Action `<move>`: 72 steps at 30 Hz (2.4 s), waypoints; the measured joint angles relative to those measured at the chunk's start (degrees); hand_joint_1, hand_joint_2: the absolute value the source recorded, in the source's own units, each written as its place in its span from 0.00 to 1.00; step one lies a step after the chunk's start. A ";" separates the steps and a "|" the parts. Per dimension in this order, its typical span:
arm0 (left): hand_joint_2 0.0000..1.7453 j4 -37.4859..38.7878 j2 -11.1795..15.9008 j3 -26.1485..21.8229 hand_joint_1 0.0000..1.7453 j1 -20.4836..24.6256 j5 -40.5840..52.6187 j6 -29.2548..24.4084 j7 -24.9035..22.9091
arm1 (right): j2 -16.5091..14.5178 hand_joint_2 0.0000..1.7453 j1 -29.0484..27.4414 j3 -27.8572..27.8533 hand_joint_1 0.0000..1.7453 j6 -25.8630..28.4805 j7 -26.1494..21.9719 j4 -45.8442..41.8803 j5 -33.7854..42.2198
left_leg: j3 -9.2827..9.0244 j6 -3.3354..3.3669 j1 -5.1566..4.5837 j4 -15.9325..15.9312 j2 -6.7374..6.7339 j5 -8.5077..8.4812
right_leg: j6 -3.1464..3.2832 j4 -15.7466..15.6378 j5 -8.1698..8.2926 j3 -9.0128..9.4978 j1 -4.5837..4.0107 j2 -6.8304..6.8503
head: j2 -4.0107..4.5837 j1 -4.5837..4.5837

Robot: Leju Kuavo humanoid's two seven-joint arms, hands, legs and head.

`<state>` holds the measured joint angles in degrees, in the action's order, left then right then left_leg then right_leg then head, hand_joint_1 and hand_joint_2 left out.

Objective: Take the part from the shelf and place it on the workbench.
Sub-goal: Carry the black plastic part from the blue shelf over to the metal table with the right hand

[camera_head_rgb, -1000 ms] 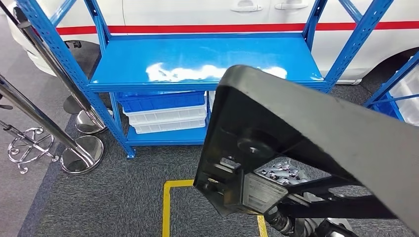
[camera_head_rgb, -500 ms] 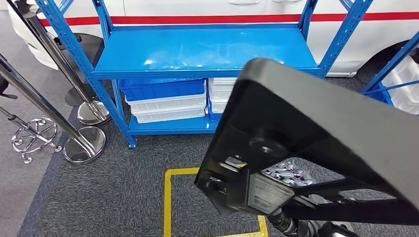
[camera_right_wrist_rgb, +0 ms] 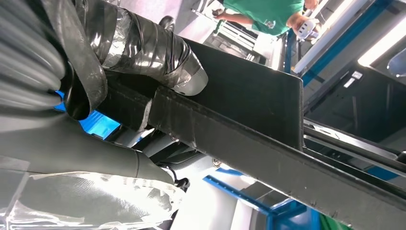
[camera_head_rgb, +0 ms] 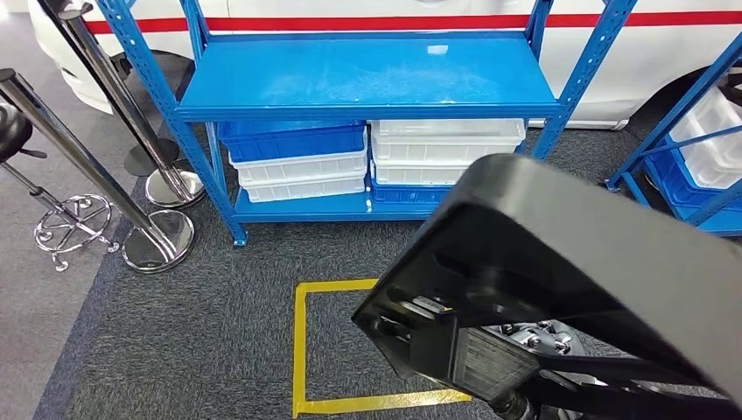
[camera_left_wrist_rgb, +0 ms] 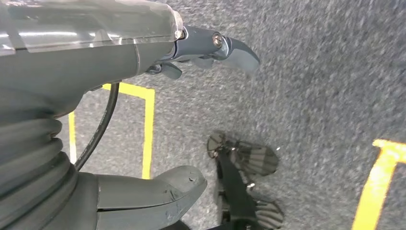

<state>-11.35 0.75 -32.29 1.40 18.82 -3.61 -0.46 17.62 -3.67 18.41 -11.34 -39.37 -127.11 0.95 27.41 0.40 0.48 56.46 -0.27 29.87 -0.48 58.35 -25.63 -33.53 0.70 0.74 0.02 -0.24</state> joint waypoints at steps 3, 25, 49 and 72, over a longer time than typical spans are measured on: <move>1.00 0.01 0.04 -0.14 0.00 -0.10 0.17 -0.02 -0.03 | -0.01 1.00 -0.20 -0.18 1.00 -0.01 -0.06 -0.24 -0.09 | 0.48 1.34 0.30 -0.63 -0.37 -0.92 | -0.86 2.48 -1.76 -1.28 0.13 -0.21 | 0.00 0.01; 1.00 0.01 0.00 -0.37 0.00 -0.11 1.68 -1.35 0.00 | -0.18 1.00 0.39 0.26 1.00 -0.71 1.38 -0.29 -1.15 | 7.13 -0.80 0.11 12.42 0.35 2.92 | 2.35 -0.22 -0.73 0.83 -0.21 -3.15 | 0.00 -0.02; 1.00 -0.02 0.17 -0.76 0.00 0.53 2.68 -3.28 1.45 | -0.16 1.00 1.29 1.75 1.00 0.47 1.56 -0.35 -1.53 | 2.65 -0.84 0.00 3.03 -3.72 1.13 | 2.09 -0.77 -0.48 0.76 -0.32 0.09 | 0.00 0.02; 1.00 -0.04 2.92 -3.41 0.00 0.24 4.07 -2.96 10.03 | -4.46 1.00 -7.32 -0.98 1.00 -0.20 -0.63 -1.16 3.30 | 0.82 1.14 0.17 -0.74 -4.52 -1.17 | -0.51 6.48 -2.37 -2.85 0.38 1.10 | 0.00 0.13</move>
<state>-11.39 3.67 -35.70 1.63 22.88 -6.57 9.56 13.17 -10.98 17.43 -11.54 -40.00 -128.28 4.25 28.23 1.55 0.65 55.72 -4.79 28.70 -0.99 64.84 -28.00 -36.38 1.08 1.83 0.02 -0.11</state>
